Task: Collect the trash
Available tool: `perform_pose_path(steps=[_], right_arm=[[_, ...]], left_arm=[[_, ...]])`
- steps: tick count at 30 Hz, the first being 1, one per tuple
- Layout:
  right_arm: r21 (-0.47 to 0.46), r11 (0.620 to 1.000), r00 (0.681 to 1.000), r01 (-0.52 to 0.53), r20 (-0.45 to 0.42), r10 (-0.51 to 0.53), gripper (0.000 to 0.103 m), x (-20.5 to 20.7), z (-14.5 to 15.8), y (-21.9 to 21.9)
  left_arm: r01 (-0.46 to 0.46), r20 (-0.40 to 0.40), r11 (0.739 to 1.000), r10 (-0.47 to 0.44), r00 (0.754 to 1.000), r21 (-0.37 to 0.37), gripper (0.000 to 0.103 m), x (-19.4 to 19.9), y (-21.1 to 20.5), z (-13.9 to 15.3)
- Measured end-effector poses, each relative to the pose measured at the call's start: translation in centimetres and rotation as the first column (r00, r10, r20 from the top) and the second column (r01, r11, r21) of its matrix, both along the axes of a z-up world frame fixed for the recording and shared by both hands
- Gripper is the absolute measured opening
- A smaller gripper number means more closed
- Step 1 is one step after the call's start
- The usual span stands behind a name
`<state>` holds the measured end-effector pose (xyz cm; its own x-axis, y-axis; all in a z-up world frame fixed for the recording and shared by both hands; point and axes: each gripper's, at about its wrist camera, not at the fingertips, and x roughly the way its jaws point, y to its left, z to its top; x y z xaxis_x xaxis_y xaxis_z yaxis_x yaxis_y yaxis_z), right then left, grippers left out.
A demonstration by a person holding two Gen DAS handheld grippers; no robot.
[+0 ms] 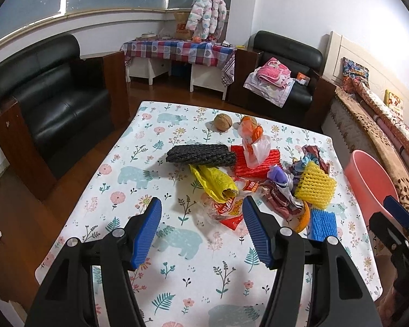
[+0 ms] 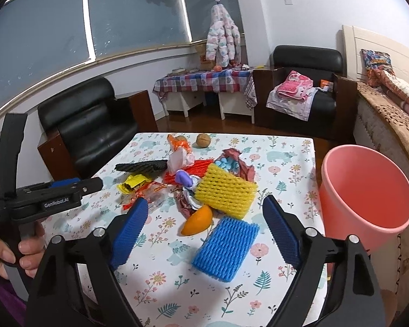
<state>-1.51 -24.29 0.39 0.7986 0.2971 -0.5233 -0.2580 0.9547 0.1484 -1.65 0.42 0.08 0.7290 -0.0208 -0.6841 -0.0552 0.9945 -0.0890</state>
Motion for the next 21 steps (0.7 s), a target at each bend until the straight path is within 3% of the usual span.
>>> perform_pose_path(steps=[11,15,21], right_arm=[[0.041,0.998,0.999,0.038,-0.036,-0.037,0.076,0.9,-0.8,-1.6],[0.047,0.997,0.997,0.054,-0.053,-0.052,0.074,1.3,-1.2,-2.1],[0.046,0.997,0.995,0.066,-0.073,-0.062,0.074,2.0,-1.8,-2.4]], left_arm=[[0.005,0.019,1.0,-0.005,1.0,-0.006,0.061,0.3,2.7,0.3],[0.018,0.009,0.998,-0.017,1.0,-0.055,0.061,0.7,3.3,-0.2],[0.034,-0.009,0.998,-0.035,0.999,-0.053,0.061,2.0,3.1,-0.8]])
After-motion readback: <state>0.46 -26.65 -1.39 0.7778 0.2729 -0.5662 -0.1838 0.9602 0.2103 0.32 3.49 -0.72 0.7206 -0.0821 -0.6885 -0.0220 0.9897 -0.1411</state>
